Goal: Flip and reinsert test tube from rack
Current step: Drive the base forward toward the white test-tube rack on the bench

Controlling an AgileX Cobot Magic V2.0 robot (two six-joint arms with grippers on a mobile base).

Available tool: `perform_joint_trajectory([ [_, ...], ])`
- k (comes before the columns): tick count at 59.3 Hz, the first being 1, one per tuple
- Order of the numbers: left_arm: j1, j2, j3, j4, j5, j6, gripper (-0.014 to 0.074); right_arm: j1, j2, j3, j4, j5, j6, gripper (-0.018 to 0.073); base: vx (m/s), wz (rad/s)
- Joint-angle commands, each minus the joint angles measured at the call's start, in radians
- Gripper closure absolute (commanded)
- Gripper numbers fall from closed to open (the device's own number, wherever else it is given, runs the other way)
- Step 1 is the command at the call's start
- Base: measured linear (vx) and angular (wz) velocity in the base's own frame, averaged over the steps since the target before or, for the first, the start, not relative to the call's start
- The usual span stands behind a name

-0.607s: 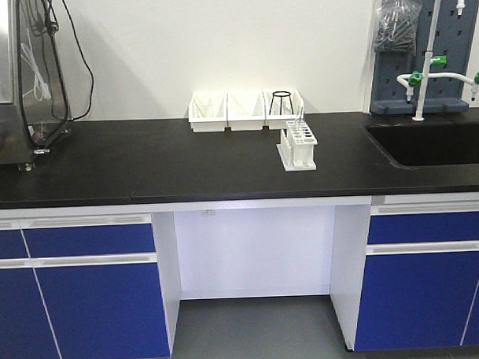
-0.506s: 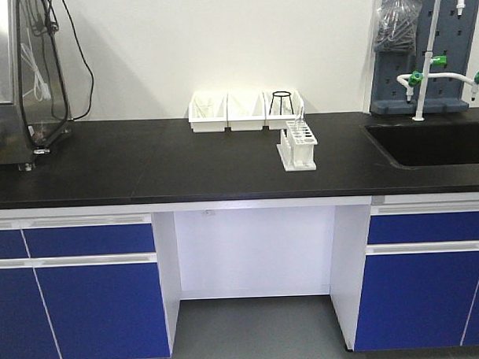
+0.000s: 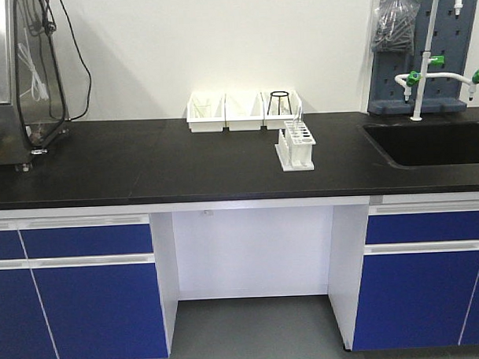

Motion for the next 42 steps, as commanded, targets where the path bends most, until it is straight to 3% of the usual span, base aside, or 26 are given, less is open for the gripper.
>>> perform_joint_trajectory([
  [1,-0.007,-0.011,0.0,-0.004,-0.086,0.0,0.0603,-0.004,-0.01,0.001,-0.006,-0.086,-0.002,0.0568,0.01,-0.04],
  [42,-0.007,-0.011,0.0,-0.004,-0.086,0.0,0.0603,-0.004,-0.01,0.001,-0.006,-0.086,-0.002,0.0568,0.07,0.0],
])
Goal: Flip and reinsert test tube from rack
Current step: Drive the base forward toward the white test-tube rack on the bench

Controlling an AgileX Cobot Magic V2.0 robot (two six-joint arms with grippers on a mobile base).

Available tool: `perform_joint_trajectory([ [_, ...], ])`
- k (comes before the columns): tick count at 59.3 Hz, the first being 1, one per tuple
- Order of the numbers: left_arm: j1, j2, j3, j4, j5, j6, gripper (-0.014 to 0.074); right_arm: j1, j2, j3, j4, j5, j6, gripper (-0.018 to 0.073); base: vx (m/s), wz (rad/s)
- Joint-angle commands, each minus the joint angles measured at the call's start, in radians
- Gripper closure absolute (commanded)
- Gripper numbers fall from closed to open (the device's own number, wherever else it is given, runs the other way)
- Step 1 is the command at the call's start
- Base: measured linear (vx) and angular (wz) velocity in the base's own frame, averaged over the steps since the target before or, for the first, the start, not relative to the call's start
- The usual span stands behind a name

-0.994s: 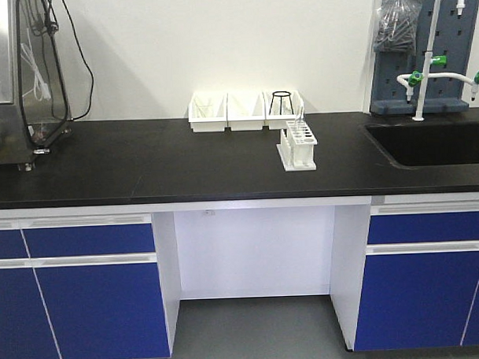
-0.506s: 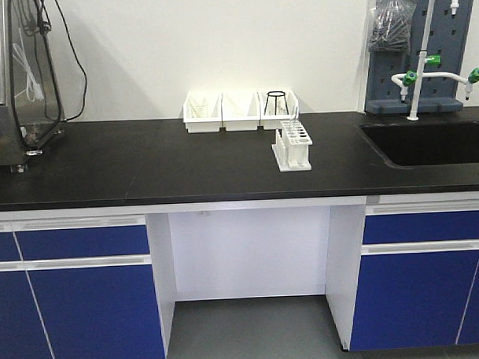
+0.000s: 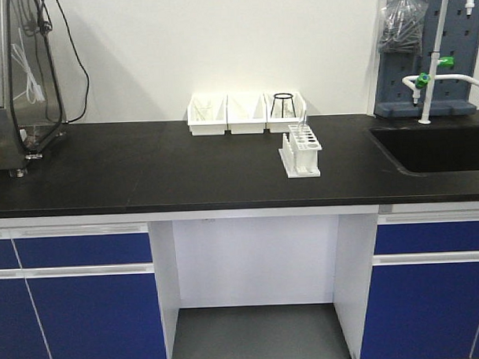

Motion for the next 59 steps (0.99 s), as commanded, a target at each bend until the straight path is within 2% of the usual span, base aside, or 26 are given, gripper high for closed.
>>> perform_joint_trajectory([
  [1,-0.007,-0.011,0.0,-0.004,-0.086,0.0,0.0603,-0.004,-0.01,0.001,-0.006,-0.086,-0.002,0.0568,0.12,0.09],
  [59,-0.007,-0.011,0.0,-0.004,-0.086,0.0,0.0603,-0.004,-0.01,0.001,-0.006,-0.086,-0.002,0.0568,0.16,-0.02],
])
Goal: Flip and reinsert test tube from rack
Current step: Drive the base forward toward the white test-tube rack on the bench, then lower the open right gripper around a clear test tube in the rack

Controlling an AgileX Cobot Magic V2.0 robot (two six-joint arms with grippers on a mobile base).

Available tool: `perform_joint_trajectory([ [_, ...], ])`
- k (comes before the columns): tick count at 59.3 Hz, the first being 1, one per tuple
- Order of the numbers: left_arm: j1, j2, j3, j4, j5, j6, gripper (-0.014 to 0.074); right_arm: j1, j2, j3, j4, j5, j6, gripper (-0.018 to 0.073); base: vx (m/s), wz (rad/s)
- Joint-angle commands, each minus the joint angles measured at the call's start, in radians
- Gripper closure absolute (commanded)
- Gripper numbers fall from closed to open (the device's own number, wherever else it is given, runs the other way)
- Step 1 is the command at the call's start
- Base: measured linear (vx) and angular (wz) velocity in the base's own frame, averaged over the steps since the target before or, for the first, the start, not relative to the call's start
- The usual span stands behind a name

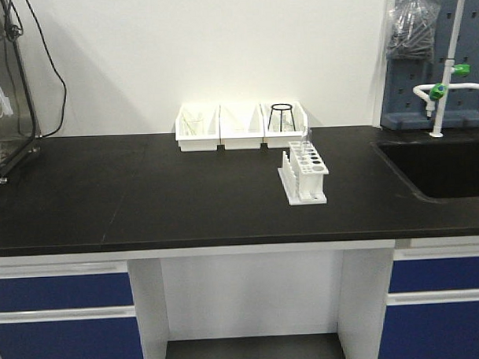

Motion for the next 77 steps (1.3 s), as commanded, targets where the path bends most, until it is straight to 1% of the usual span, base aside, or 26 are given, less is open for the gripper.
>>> perform_joint_trajectory([
  [1,-0.007,-0.011,0.0,-0.004,-0.086,0.0,0.0603,-0.004,-0.01,0.001,-0.006,-0.086,-0.002,0.0568,0.28,0.08],
  [33,-0.007,-0.011,0.0,-0.004,-0.086,0.0,0.0603,-0.004,-0.01,0.001,-0.006,-0.086,-0.002,0.0568,0.35,0.09],
  [77,-0.007,-0.011,0.0,-0.004,-0.086,0.0,0.0603,-0.004,-0.01,0.001,-0.006,-0.086,-0.002,0.0568,0.39,-0.04],
])
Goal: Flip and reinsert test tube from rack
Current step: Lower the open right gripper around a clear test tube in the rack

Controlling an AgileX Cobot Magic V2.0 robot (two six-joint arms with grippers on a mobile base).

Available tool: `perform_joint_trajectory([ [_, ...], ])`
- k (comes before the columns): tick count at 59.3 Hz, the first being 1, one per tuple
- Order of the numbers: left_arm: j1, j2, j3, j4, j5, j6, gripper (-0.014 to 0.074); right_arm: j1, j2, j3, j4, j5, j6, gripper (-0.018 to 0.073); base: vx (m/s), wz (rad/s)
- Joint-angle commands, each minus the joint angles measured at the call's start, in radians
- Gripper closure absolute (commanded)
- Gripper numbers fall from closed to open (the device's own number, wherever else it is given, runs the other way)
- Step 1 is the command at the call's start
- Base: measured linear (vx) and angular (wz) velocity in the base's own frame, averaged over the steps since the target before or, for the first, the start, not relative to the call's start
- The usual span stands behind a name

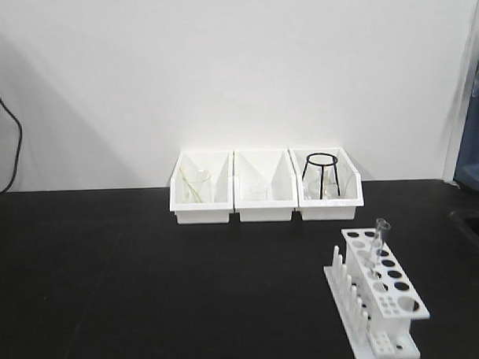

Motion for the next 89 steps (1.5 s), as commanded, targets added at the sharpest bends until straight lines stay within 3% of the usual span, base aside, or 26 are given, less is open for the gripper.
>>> perform_joint_trajectory([
  [1,-0.007,-0.011,0.0,-0.004,-0.086,0.0,0.0603,-0.004,-0.01,0.001,-0.006,-0.086,-0.002,0.0568,0.34,-0.03],
  [80,-0.007,-0.011,0.0,-0.004,-0.086,0.0,0.0603,-0.004,-0.01,0.001,-0.006,-0.088,-0.002,0.0568,0.15,-0.01],
  [89,-0.007,-0.011,0.0,-0.004,-0.086,0.0,0.0603,-0.004,-0.01,0.001,-0.001,-0.151,0.001,0.0568,0.0,0.0],
])
